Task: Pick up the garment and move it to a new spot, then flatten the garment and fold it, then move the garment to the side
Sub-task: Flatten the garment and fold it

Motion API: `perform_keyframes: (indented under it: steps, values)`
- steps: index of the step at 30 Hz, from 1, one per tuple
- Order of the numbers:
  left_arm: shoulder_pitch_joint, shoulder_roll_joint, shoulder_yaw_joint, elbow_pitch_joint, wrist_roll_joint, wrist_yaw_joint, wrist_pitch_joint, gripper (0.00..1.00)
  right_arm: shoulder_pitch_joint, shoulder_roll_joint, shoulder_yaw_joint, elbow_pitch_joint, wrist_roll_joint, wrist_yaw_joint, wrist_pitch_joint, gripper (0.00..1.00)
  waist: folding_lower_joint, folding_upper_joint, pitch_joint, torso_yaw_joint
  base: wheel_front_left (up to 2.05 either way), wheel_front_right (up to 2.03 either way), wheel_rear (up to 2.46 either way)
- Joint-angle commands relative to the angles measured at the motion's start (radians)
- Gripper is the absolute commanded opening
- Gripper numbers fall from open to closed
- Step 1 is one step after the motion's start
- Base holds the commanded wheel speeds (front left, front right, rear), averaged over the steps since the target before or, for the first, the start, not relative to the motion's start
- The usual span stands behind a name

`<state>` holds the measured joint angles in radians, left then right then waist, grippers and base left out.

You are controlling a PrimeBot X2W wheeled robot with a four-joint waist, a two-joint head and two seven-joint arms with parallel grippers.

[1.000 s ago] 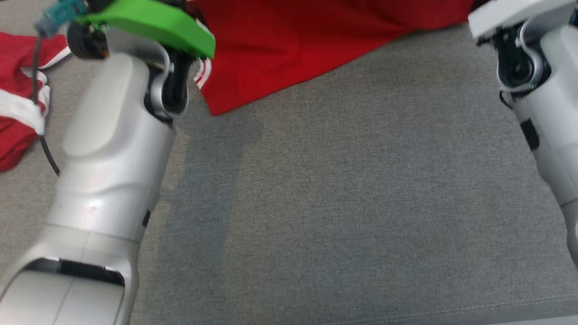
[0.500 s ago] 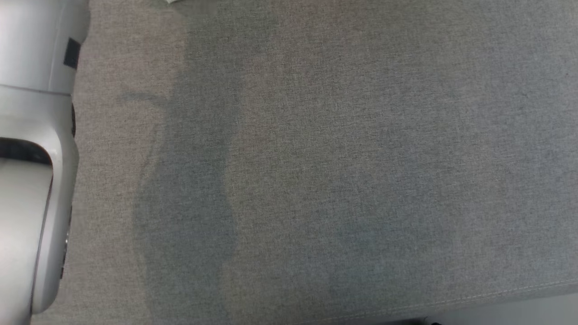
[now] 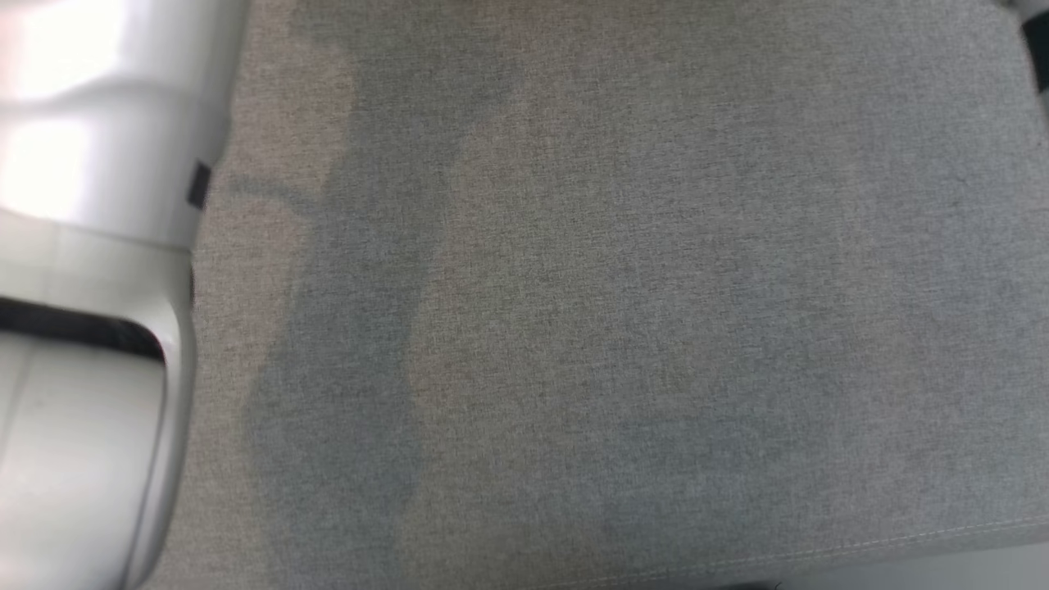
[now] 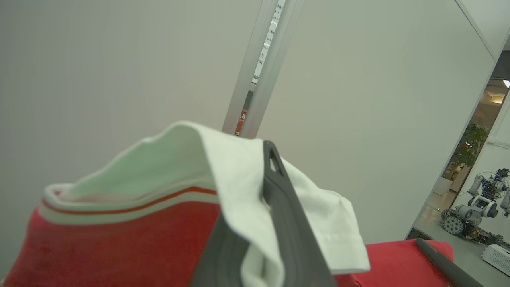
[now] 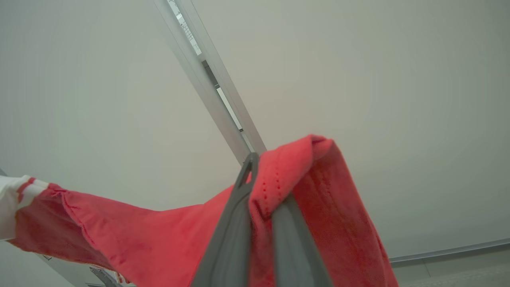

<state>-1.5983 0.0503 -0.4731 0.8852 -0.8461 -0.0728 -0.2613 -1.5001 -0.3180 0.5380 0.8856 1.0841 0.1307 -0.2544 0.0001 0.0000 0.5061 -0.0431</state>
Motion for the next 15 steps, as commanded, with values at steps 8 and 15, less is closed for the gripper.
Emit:
perform_keyframes:
  steps: [8,15]
  values:
    - [0.450,0.002,0.163,-0.217,0.111,0.007,-0.004,0.00,0.356,-0.026,0.038,-0.147,0.070,0.000,-0.011,0.00,-0.0001,0.0000,-0.045,-0.015,0.00,0.00,0.00]
    - [0.852,0.002,0.208,-0.421,0.152,0.030,-0.003,0.00,0.651,-0.053,0.011,-0.275,0.075,0.000,-0.011,0.00,-0.0001,0.0000,-0.118,-0.024,0.00,0.00,0.00]
